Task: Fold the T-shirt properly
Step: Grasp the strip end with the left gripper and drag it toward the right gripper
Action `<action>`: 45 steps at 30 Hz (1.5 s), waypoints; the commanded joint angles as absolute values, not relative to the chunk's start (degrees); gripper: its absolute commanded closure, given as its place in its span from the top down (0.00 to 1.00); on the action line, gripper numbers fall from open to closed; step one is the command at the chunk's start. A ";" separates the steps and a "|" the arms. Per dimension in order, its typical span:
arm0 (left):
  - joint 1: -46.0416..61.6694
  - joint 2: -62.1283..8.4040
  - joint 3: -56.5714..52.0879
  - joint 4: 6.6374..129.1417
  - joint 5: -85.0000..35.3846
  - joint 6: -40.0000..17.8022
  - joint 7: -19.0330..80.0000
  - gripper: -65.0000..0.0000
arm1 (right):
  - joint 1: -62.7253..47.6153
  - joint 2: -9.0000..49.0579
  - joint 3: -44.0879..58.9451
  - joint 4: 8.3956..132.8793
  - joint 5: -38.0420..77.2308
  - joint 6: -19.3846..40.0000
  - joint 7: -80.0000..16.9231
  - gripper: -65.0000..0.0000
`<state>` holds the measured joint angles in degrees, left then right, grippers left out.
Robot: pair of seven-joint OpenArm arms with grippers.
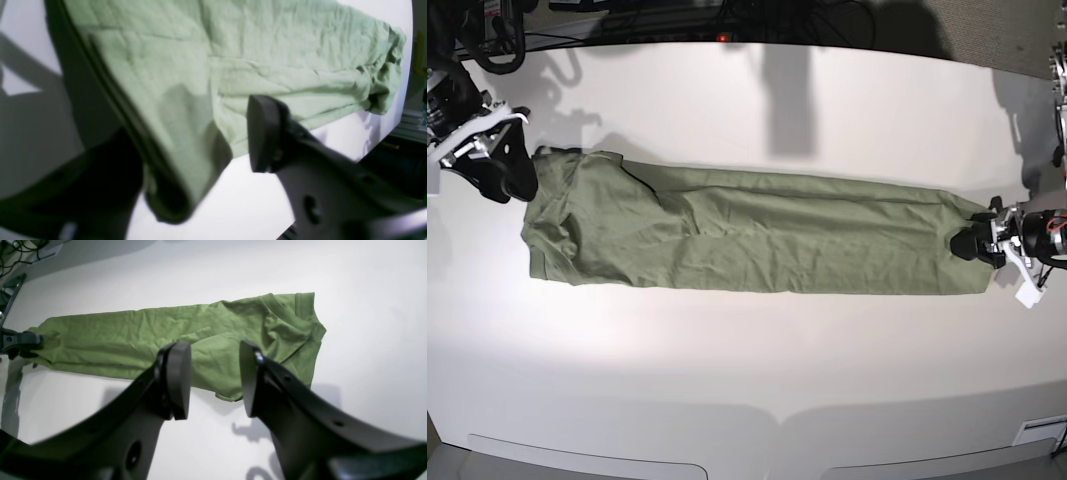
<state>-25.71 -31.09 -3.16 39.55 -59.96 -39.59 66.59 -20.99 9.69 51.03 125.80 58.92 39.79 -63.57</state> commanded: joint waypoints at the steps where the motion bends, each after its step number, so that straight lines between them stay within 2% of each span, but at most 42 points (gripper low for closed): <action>1: -27.31 -32.05 -3.40 40.12 -61.32 -40.00 66.35 0.41 | -20.97 10.46 51.37 126.91 60.69 40.00 -62.70 0.36; 3: -27.33 -31.92 -3.40 40.12 -61.34 -40.00 66.35 0.30 | -20.97 10.46 51.37 126.91 60.71 40.00 -62.70 0.36; 6: -27.33 -31.94 -3.40 40.12 -61.52 -40.00 66.35 0.00 | -20.97 10.46 51.37 126.91 60.71 40.00 -62.70 0.36; 9: -27.33 -31.94 -3.40 40.12 -62.96 -40.00 66.43 0.00 | -20.97 10.46 51.37 126.91 60.71 40.00 -62.67 0.36; 16: -27.33 -31.86 -3.40 44.16 -79.05 -40.00 76.66 0.00 | -20.80 10.44 51.37 126.91 60.71 40.00 -62.37 0.36; 22: -27.31 -29.34 -3.40 50.15 -79.13 -40.00 78.32 0.00 | -20.67 10.39 51.35 126.91 60.69 40.00 -61.56 0.36; 37: -24.84 -11.86 -3.40 52.93 -79.09 -40.00 79.64 0.00 | -17.78 10.28 51.35 126.91 60.23 40.00 -62.19 0.36; 45: -20.62 -6.31 -3.40 52.93 -74.32 -40.00 74.78 0.00 | -17.78 10.28 51.35 126.91 60.25 40.00 -62.19 0.36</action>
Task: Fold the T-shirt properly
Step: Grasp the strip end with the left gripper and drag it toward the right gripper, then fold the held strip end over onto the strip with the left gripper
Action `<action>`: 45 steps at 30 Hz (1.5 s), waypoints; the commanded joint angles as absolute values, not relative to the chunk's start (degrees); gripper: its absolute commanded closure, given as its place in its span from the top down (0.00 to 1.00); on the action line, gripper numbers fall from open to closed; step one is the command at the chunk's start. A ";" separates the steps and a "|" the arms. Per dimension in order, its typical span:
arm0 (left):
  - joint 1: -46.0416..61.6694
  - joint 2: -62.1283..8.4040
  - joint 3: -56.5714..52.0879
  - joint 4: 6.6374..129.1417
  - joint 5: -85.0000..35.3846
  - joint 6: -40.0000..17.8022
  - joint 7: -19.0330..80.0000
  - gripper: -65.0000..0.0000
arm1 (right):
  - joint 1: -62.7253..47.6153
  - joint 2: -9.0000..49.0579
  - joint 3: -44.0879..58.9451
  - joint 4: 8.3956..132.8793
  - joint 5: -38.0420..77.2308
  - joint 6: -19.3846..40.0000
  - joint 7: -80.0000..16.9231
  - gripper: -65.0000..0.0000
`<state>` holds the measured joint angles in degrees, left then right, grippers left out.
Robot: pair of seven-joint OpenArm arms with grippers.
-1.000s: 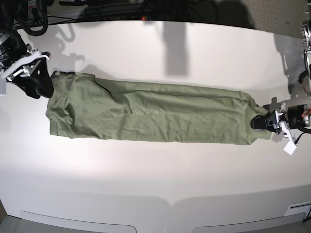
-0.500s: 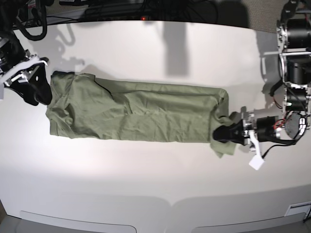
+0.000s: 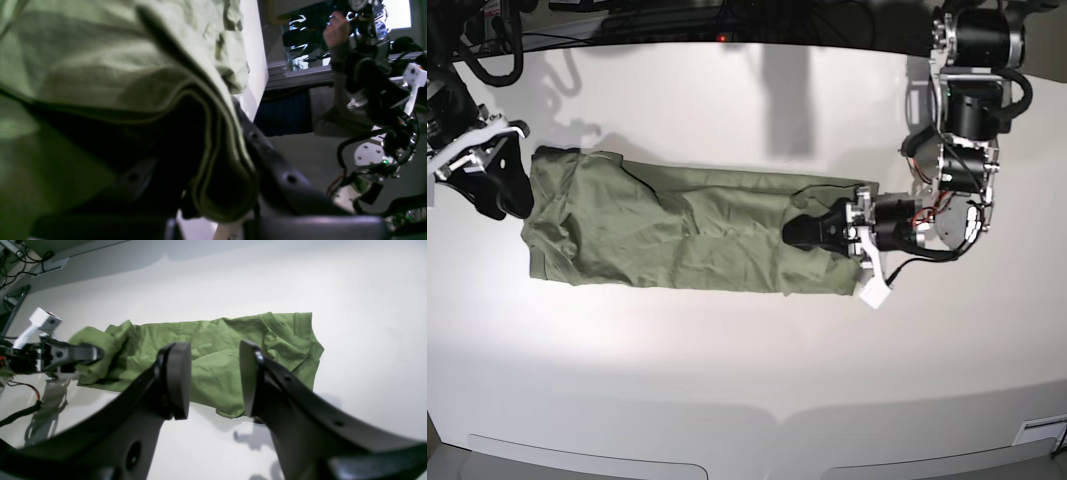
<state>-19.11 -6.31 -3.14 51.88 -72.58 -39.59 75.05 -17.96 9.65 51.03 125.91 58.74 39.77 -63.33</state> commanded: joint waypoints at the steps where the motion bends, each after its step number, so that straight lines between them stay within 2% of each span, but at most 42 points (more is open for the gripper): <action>1: -20.60 -5.82 -3.40 52.93 -72.75 -40.00 73.41 0.00 | -17.80 10.28 51.35 126.91 60.25 40.00 -62.19 0.36; 6: -20.78 -4.45 -3.40 52.93 -64.60 -40.00 65.30 0.00 | -17.80 10.28 51.35 126.91 60.27 40.00 -62.22 0.36; 16: -20.75 -0.25 -3.40 52.93 -64.62 -40.00 66.08 0.00 | -17.80 10.28 51.35 126.91 60.27 40.00 -62.19 0.36; 20: -20.82 2.68 -3.40 52.93 -67.11 -40.00 66.11 0.33 | -17.80 10.28 51.35 126.91 60.27 40.00 -62.19 0.36; 22: -20.93 3.68 -3.36 52.93 -66.67 -40.00 66.15 0.42 | -17.80 10.26 51.35 126.91 60.27 40.00 -62.22 0.36; 24: -21.17 3.97 -3.33 52.93 -64.20 -40.00 65.87 0.47 | -17.80 10.28 51.35 126.91 60.25 40.00 -62.24 0.36; 27: -21.28 3.92 -3.33 52.93 -60.80 -40.00 65.76 0.48 | -17.80 10.28 51.35 126.91 60.25 40.00 -62.24 0.36; 35: -21.28 3.95 -3.33 52.93 -61.67 -40.00 62.87 0.48 | -17.80 10.13 51.35 126.91 60.25 40.00 -62.22 0.36; 41: -21.26 3.95 -3.33 52.93 -48.21 -40.00 56.82 0.48 | -17.80 10.13 51.35 126.91 60.27 40.00 -62.22 0.36; 45: -21.26 3.97 -3.33 52.93 -48.40 -40.00 56.80 0.48 | -17.78 10.13 51.35 126.91 60.27 40.00 -62.17 0.36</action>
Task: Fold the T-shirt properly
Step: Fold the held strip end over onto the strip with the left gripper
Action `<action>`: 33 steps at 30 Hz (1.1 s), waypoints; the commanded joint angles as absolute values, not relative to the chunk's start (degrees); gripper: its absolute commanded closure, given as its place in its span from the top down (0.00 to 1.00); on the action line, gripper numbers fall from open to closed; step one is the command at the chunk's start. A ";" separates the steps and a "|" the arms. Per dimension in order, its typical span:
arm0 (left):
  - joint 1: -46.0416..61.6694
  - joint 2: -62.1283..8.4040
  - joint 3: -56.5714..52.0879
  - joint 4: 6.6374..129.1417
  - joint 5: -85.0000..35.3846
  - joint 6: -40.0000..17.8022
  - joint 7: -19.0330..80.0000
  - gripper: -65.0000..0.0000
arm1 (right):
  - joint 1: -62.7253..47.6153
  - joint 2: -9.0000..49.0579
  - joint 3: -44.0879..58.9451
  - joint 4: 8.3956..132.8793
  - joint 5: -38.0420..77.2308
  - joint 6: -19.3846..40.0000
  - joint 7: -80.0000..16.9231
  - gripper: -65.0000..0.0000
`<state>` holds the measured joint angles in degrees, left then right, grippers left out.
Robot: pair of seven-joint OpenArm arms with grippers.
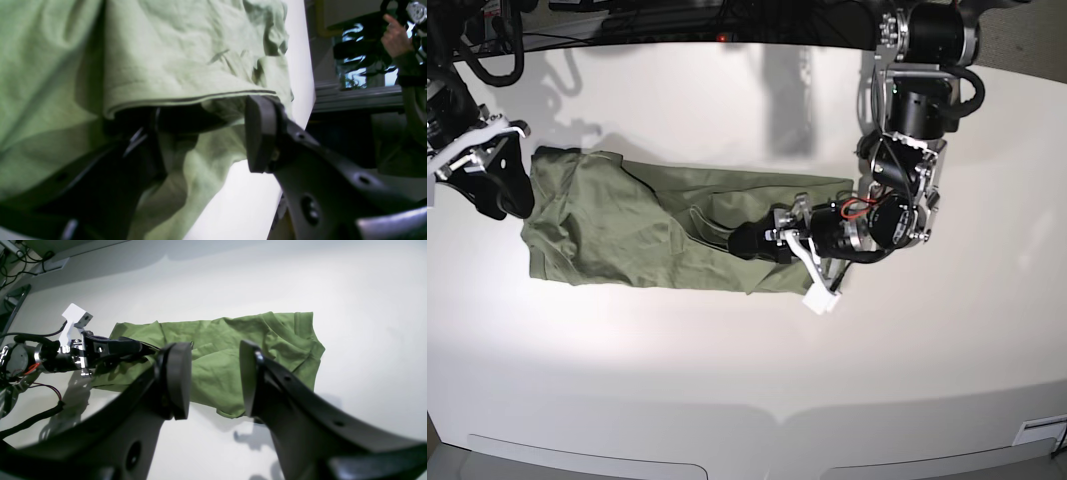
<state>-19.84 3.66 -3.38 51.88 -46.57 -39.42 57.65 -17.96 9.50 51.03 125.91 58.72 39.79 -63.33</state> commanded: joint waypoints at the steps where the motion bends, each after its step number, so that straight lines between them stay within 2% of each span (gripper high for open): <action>1: -21.28 3.97 -3.33 52.93 -49.19 -40.00 56.01 0.48 | -17.78 10.13 51.35 126.91 60.27 40.00 -62.15 0.36; 5: -21.28 4.47 -3.29 52.93 -49.69 -40.00 50.63 0.48 | -17.78 10.13 51.35 126.91 60.27 40.00 -61.78 0.36; 10: -21.26 8.56 -3.29 52.93 -47.55 -40.00 50.43 0.48 | -17.78 10.13 51.35 126.91 60.27 40.00 -61.76 0.36; 17: -22.28 8.62 4.27 52.93 -47.37 -40.00 45.10 0.48 | -17.78 10.00 51.35 126.89 60.31 40.00 -61.76 0.36; 21: -24.62 8.62 8.12 52.93 -47.37 -40.00 46.02 0.48 | -17.78 10.00 51.35 126.89 60.29 40.00 -61.80 0.36; 27: -30.41 8.23 8.58 52.93 -47.33 -40.00 52.90 0.47 | -17.78 9.98 51.35 126.89 60.27 40.00 -61.78 0.36; 33: -35.46 4.54 8.58 52.93 -43.86 -40.00 57.12 0.47 | -17.80 10.00 51.35 126.89 60.27 40.00 -62.00 0.36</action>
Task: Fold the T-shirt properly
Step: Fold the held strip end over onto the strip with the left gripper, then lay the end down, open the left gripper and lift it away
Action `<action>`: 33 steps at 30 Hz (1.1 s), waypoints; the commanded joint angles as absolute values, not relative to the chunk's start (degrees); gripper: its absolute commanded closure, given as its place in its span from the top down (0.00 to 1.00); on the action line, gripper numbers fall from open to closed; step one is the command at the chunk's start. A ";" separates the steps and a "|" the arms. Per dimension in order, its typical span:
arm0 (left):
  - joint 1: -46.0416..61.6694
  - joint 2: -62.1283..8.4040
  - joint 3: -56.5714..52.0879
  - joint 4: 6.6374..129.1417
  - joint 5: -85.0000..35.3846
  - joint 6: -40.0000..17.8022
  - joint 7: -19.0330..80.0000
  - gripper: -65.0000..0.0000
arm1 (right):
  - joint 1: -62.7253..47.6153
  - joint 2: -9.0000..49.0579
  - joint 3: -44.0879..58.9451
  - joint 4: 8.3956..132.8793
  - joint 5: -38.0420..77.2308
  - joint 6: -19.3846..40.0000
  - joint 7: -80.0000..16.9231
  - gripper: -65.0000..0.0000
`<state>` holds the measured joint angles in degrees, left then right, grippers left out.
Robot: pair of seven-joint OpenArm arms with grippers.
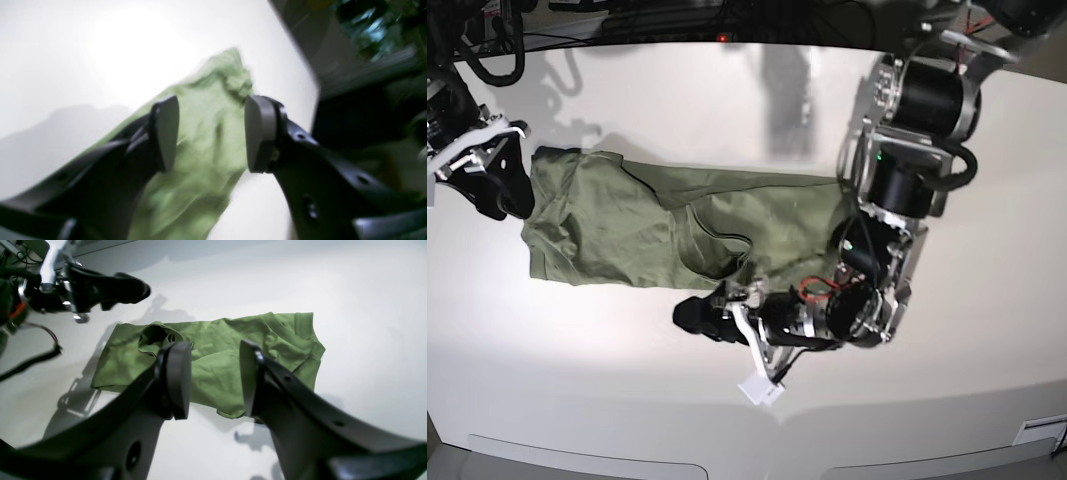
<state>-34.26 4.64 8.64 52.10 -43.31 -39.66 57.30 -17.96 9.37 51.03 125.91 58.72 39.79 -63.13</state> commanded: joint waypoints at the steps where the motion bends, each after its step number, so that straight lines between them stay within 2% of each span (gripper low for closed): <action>1: -35.53 3.62 8.60 52.93 -40.77 -40.00 57.12 0.47 | -17.80 10.00 51.35 126.89 60.25 40.00 -62.00 0.36; 4: -34.70 0.38 8.62 52.93 -34.37 -40.00 55.02 0.44 | -17.78 10.00 51.35 126.89 60.27 40.00 -61.93 0.36; 10: -32.49 -3.88 8.69 52.93 -32.29 -40.00 52.12 0.24 | -17.78 10.00 51.35 126.89 60.27 40.00 -61.93 0.36; 14: -31.75 -3.46 8.73 52.93 -31.92 -40.00 50.68 0.17 | -17.78 9.98 51.35 126.89 60.29 40.00 -61.69 0.36; 22: -29.39 -0.54 8.73 52.93 -31.73 -40.00 49.23 0.17 | -17.78 10.00 51.35 126.89 60.29 40.00 -61.71 0.36; 29: -25.32 2.87 8.73 52.93 -22.22 -40.00 39.99 0.17 | -17.78 10.00 51.35 126.89 60.29 40.00 -61.73 0.36; 33: -24.60 4.84 8.73 52.93 -21.96 -40.00 38.89 0.17 | -17.78 10.00 51.35 126.89 60.31 40.00 -61.71 0.36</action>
